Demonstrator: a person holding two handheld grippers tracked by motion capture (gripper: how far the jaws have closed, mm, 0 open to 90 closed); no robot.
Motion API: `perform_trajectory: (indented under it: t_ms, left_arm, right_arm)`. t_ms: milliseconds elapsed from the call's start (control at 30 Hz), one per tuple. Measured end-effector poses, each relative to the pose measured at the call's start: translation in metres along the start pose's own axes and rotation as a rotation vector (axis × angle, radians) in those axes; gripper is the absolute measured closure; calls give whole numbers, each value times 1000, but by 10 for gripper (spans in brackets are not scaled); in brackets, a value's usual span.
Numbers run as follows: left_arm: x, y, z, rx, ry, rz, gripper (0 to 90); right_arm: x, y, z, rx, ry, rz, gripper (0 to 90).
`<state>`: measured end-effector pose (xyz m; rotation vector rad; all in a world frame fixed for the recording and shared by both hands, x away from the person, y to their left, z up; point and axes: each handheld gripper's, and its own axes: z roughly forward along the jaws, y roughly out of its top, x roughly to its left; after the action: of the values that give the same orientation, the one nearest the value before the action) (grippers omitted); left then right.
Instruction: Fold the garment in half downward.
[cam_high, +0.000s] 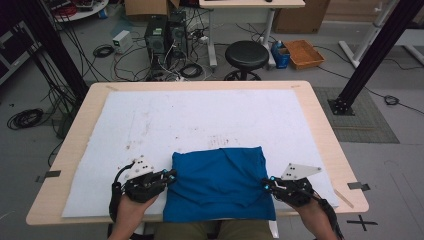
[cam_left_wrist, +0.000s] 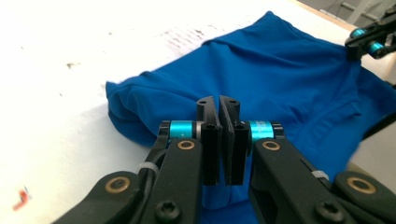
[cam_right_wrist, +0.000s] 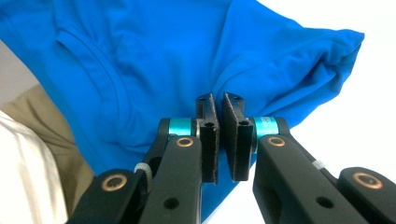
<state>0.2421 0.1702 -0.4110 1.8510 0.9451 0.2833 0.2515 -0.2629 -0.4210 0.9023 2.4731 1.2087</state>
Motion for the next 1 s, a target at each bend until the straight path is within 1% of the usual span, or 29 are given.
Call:
perform_trajectory:
  t_ms: [33, 100, 200, 267, 333, 400, 433, 467, 533, 567, 633, 667, 700, 733, 767, 800, 833, 867, 900, 933, 967, 1000]
  left_arm:
    - [-1, -3, -2, 7, -7, -8, 872]
    - [-3, -9, -7, 21, -28, -30, 872]
    - [-7, -12, -14, 22, -62, -56, 873]
    - [-10, -15, -17, 30, -87, -62, 873]
    - [-13, -19, -20, 43, -99, -67, 873]
    - [-13, -24, -21, 63, -107, -71, 873]
    - [-13, -26, -20, 74, -109, -72, 873]
    - [-12, -28, -20, 87, -109, -76, 872]
    - [-12, -31, -20, 107, -118, -79, 872]
    - [-13, -33, -20, 122, -113, -73, 872]
    - [-12, -38, -17, 160, -90, -62, 872]
    - [-11, -39, -14, 183, -87, -59, 870]
    - [-10, -40, -12, 183, -83, -56, 860]
    - [-9, -39, -10, 171, -69, -57, 794]
    - [-9, -37, -9, 157, -53, -59, 685]
    - [-8, -31, -8, 129, -24, -50, 598]
    - [-7, -26, -7, 96, 7, -35, 550]
    - [-3, -19, -6, 73, 39, -16, 506]
    - [-1, -14, -5, 54, 60, -12, 485]
    - [4, -5, -1, 27, 87, -8, 480]
    - [8, 0, 3, 19, 105, -6, 469]
    - [15, 8, 12, 11, 135, -4, 457]
  right_arm:
    - [0, 0, -2, -5, 1, -4, 854]
    - [1, 0, -7, -16, 7, 3, 855]
    - [7, -4, -16, -25, 23, 2, 856]
    - [13, -5, -23, -31, 34, 6, 856]
    - [19, -8, -30, -29, 45, 0, 856]
    - [23, -11, -35, -31, 49, -5, 856]
    - [24, -12, -36, -26, 51, -5, 856]
    - [24, -13, -35, -10, 46, -3, 855]
    - [24, -15, -31, 43, 56, 13, 855]
    - [25, -17, -30, 68, 62, 10, 855]
    - [26, -19, -28, 118, 73, 11, 848]
    - [26, -20, -26, 135, 86, 16, 810]
    - [25, -20, -24, 139, 83, 20, 728]
    - [24, -19, -23, 123, 77, 39, 671]
    - [21, -17, -23, 106, 76, 60, 627]
    - [20, -16, -24, 82, 69, 69, 562]
    - [16, -12, -25, 41, 44, 87, 505]
    - [12, -8, -24, 8, 16, 100, 465]
    - [8, -4, -23, -19, -14, 115, 431]
    - [5, -1, -21, -34, -44, 126, 387]
    - [-2, 4, -15, -51, -101, 147, 357]
    - [-6, 7, -11, -56, -125, 166, 342]
